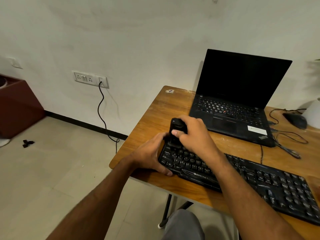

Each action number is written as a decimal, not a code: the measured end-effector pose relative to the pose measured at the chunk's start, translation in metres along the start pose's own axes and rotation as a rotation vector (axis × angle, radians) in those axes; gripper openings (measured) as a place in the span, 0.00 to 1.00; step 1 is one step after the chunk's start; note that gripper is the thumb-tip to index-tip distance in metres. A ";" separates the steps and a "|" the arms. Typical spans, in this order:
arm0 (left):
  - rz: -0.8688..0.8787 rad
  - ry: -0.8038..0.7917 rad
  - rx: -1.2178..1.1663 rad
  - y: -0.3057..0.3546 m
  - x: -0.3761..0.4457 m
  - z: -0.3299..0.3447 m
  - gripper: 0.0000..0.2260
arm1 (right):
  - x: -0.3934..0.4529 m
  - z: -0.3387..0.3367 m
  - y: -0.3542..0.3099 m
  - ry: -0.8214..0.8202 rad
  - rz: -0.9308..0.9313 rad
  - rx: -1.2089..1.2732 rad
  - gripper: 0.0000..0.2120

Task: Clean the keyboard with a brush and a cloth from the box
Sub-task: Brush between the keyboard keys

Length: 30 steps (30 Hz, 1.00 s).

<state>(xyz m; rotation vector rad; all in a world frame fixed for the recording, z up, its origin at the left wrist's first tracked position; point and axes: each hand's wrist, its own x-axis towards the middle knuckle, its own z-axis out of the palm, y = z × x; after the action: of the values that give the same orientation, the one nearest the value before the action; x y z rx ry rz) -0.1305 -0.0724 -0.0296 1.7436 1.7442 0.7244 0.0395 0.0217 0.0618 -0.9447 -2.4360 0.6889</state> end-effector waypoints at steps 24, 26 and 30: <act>-0.005 0.006 0.007 -0.001 0.001 0.002 0.62 | -0.009 0.003 0.003 0.088 -0.076 -0.049 0.11; -0.005 0.011 0.019 -0.001 0.001 0.002 0.60 | -0.015 0.013 -0.003 0.000 -0.104 -0.021 0.10; 0.005 0.018 0.028 0.000 0.001 0.002 0.59 | -0.014 0.010 -0.002 -0.019 -0.095 0.036 0.10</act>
<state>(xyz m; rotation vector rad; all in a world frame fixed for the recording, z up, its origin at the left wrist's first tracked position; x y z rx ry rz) -0.1295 -0.0714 -0.0310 1.7659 1.7700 0.7233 0.0423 0.0079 0.0525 -0.8061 -2.4588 0.7093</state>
